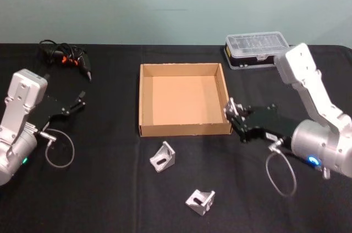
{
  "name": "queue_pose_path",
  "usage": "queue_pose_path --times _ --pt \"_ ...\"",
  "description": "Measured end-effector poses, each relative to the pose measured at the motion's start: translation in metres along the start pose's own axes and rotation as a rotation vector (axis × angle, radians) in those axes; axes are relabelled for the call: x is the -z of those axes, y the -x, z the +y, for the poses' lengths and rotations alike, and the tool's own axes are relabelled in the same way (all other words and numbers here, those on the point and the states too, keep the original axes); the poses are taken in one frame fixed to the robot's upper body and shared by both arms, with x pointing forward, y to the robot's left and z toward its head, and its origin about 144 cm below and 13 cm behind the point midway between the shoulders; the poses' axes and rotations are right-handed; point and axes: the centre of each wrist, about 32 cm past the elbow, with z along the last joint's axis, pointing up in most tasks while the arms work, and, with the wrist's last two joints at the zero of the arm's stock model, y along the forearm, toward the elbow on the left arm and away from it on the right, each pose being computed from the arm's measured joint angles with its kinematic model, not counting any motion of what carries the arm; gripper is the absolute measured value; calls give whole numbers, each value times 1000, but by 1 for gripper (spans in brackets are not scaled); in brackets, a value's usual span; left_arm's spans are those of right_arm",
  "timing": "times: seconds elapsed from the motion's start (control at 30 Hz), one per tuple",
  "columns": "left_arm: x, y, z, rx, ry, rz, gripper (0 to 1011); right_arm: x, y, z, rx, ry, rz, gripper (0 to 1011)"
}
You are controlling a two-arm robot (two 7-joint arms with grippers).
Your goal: Use one hand to pick up the angle iron from the table and place it into the box.
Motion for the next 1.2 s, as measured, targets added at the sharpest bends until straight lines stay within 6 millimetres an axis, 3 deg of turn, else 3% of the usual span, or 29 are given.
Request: queue_pose_path --times 0.53,0.93,1.2 --pt "0 0 0 0 0 0 1000 -30 5 68 57 13 -102 132" --pt "0 0 0 0 0 0 1000 -25 2 114 94 86 -125 132" --pt "0 0 0 0 0 0 1000 -18 0 131 108 121 -129 132"
